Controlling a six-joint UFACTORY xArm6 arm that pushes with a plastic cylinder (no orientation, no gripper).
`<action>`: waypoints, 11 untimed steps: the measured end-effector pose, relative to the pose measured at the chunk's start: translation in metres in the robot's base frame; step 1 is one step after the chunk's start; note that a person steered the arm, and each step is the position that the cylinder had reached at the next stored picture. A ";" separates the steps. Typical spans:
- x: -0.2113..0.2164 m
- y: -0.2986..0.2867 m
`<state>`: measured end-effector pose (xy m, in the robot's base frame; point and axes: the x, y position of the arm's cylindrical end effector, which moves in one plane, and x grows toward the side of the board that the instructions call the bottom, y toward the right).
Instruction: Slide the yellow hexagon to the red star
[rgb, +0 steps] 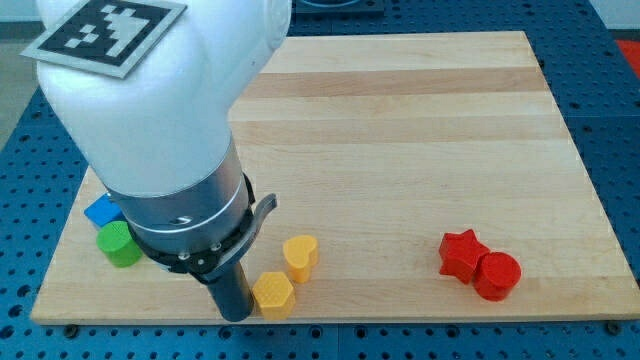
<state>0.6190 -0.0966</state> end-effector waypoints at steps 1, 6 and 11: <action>-0.001 0.003; -0.001 0.114; -0.029 0.140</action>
<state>0.5904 0.0437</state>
